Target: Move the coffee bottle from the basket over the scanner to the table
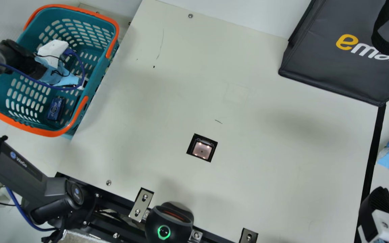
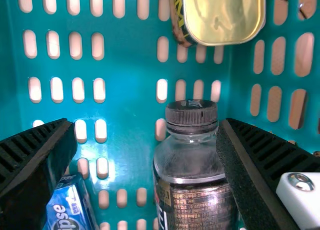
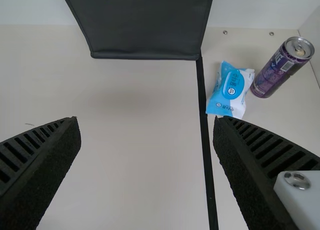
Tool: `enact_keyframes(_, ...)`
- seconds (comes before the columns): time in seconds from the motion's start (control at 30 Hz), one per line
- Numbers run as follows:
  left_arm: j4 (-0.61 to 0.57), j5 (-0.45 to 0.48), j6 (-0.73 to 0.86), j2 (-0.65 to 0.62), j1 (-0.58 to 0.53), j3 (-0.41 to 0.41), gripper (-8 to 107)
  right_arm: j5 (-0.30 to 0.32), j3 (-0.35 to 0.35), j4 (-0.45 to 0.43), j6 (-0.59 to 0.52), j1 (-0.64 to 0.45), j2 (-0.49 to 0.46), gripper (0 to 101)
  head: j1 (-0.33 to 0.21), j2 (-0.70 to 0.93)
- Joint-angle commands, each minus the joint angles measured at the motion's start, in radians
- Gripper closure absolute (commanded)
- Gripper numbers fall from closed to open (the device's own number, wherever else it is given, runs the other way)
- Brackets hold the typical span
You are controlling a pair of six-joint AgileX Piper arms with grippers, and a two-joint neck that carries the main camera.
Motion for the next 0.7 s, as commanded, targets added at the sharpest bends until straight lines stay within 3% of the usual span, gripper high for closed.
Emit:
enact_keyframes(0.0,-0.009,0.000,-0.011,-0.004,-0.003,0.001,9,0.000,0.000,0.000,0.000,0.000,0.000,6,-0.030,0.004)
enact_keyframes(0.67,0.015,-0.045,-0.133,0.055,-0.053,-0.019,9,-0.001,0.000,0.000,0.000,0.000,0.000,6,-0.030,0.004)
